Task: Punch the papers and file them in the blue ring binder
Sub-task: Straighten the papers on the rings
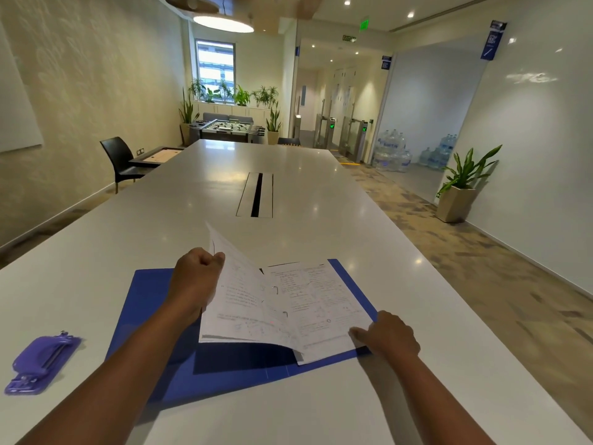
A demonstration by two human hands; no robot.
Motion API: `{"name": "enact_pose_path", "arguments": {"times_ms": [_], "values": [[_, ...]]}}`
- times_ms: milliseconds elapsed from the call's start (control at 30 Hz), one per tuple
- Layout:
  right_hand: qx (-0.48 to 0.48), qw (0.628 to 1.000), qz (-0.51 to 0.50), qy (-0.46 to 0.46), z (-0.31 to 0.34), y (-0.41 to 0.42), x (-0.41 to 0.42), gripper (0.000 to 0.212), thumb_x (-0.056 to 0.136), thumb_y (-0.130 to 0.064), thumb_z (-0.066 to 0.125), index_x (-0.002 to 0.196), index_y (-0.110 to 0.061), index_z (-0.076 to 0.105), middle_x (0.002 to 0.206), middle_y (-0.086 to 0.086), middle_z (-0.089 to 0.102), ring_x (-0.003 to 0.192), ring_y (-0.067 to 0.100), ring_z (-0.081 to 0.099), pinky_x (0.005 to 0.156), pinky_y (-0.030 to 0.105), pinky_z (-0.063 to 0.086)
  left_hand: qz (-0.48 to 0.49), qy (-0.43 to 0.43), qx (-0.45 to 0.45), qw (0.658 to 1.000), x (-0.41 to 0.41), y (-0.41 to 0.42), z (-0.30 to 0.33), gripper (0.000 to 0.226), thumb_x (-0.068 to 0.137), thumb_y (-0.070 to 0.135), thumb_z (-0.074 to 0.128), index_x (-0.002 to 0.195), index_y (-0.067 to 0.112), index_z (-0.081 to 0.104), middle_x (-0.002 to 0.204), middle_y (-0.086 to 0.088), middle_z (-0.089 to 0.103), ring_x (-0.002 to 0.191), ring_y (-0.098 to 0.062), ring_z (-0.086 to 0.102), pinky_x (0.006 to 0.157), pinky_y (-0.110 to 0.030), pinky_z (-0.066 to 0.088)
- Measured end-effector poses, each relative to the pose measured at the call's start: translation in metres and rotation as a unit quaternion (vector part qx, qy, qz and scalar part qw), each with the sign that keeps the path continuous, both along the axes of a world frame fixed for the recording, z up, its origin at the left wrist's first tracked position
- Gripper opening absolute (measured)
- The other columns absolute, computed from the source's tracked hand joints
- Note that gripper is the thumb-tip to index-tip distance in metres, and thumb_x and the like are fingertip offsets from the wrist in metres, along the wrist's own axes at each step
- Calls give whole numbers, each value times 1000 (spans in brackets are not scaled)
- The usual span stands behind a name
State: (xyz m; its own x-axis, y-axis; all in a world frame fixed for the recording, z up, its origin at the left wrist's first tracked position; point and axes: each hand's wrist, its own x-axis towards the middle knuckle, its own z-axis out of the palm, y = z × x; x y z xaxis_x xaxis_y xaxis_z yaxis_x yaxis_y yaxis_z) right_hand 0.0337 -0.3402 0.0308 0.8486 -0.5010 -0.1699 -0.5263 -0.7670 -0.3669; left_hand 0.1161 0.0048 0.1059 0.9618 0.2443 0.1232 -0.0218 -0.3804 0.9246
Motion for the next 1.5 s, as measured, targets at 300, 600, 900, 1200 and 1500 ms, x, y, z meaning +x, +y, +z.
{"name": "enact_pose_path", "arguments": {"times_ms": [300,600,900,1200,1500], "values": [[83,996,-23,-20,-12,-3,8,58,74,-44,88,111,-19,52,108,0,65,95,21,67,81,35,59,-3,9,-13,1000,3,0,-1,30,101,38,51,95,10,55,70,-5,51,60,-19,43,56,-33,36],[282,933,-108,-196,0,0,21,12,91,-16,72,86,-9,63,93,10,69,76,21,61,62,31,49,-5,-1,-4,1000,5,1,-4,22,102,40,50,93,20,54,72,-4,55,61,-17,48,55,-31,39],[370,911,10,-179,61,10,14,33,94,-19,73,68,1,67,59,10,59,54,22,47,51,29,44,2,-16,1,1000,5,-2,-2,14,101,38,52,92,28,51,88,-2,63,72,-16,55,57,-30,41],[483,849,102,-187,85,61,10,32,77,-22,91,67,-14,62,64,4,65,53,11,58,53,22,51,-86,-31,14,996,0,-4,2,7,98,29,63,95,27,69,105,9,69,103,-14,63,72,-21,43],[486,844,163,-157,78,116,8,36,78,-22,90,68,-18,56,72,2,72,70,19,73,60,26,57,-111,72,-53,990,-8,-20,22,63,84,62,69,85,0,77,83,-10,77,78,-25,69,72,-37,54]]}}
